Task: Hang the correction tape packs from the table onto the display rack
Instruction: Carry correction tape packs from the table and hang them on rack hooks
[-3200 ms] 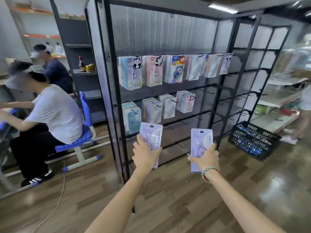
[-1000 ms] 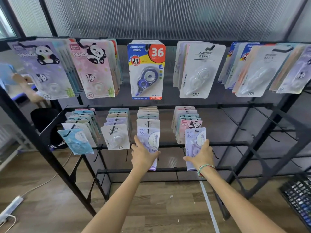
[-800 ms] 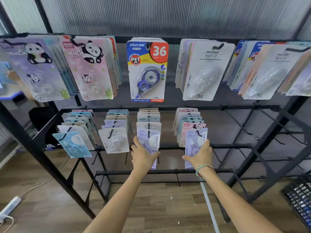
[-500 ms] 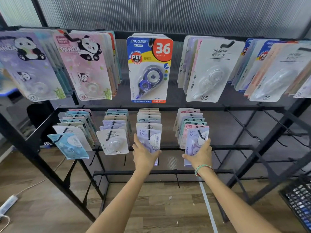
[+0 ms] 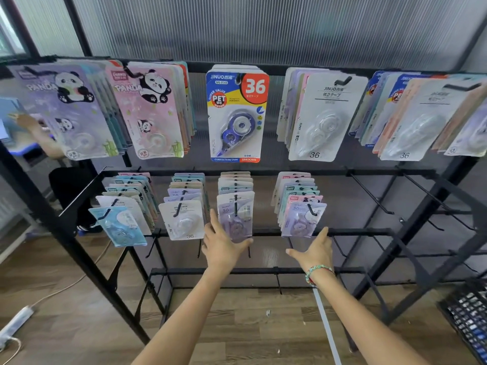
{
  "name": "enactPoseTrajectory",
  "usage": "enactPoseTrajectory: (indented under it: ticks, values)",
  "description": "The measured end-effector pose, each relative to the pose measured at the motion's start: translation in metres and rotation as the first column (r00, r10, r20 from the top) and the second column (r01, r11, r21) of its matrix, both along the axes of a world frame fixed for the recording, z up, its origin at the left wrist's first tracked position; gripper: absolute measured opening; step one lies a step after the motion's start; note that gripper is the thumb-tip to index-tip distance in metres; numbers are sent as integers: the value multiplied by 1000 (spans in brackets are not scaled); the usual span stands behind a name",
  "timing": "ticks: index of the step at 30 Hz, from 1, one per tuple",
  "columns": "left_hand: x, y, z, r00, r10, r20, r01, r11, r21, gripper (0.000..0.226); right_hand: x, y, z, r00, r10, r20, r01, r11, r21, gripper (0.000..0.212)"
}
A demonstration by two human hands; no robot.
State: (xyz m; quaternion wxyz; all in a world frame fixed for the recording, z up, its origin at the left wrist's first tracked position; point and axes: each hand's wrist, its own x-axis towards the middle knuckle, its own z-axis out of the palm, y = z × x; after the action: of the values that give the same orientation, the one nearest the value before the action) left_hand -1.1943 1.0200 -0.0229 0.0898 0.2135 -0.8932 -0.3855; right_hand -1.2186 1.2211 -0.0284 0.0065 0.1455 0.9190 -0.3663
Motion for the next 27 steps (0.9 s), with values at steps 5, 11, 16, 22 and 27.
enactPoseTrajectory:
  ticks: [5, 11, 16, 22, 27]
  values:
    - [31, 2, 11, 997, -25, -66, 19, 997, -80, 118, 22, -6, 14, 991, 135, -18, -134, 989, 66, 113]
    - [83, -1, 28, 994, -48, -95, 26, 976, -216, 96, 52, -22, 36, 919, 374, -127, -337, 909, 244, 87]
    - [136, -27, 38, 993, 66, -93, -85, 972, -221, 87, 79, -60, 51, 823, 550, -141, -495, 816, 298, 78]
    - [212, -87, 51, 969, 225, -104, -245, 937, -250, 77, 125, -132, 61, 672, 725, -148, -640, 670, 375, 71]
    - [297, -155, 57, 919, 385, -90, -394, 876, -279, 75, 183, -214, 69, 532, 833, -151, -738, 543, 400, 70]
